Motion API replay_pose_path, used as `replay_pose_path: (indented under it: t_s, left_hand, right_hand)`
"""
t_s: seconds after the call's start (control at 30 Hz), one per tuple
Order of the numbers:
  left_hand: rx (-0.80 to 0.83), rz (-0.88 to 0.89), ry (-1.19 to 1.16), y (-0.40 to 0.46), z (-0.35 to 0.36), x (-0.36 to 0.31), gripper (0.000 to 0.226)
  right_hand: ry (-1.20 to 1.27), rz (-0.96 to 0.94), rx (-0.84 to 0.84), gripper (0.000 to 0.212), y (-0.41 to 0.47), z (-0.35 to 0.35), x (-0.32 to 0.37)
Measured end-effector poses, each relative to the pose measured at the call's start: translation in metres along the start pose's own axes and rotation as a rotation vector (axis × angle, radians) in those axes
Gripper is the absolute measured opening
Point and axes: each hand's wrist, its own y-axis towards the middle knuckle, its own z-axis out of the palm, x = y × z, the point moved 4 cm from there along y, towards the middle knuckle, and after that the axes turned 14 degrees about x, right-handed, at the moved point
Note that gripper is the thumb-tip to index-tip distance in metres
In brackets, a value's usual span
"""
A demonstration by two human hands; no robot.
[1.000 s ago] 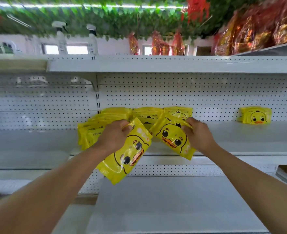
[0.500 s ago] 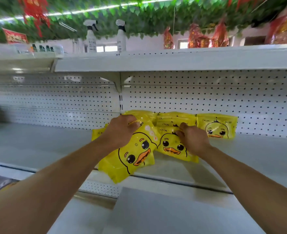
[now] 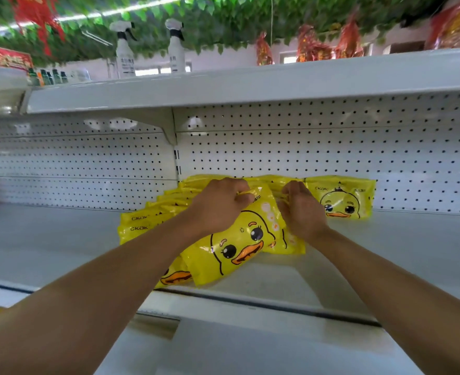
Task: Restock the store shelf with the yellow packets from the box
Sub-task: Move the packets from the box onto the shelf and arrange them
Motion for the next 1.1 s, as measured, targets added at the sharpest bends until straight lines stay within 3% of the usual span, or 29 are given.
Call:
replay_pose_path:
  t_s: [0.23, 0.43, 0.77, 1.1]
  left_hand:
    - [0.103, 0.145, 0.039, 0.039, 0.032, -0.033, 0.021]
    - [0.102, 0.220, 0.433, 0.056, 0.056, -0.044, 0.028]
    - [0.113, 0.510, 0.747, 0.066, 0.059, -0.036, 0.029]
    - [0.125, 0.466, 0.675, 0.063, 0.063, -0.013, 0.029]
  right_hand:
    - [0.184, 0.088, -0.075, 0.024, -0.014, -0.030, -0.041]
    - [0.180, 0.152, -0.064, 0.019, -0.029, -0.041, -0.071]
    - [0.145, 0.183, -0.022, 0.023, -0.046, -0.046, -0.076]
    - [0.128, 0.231, 0.068, 0.034, -0.058, -0.042, -0.058]
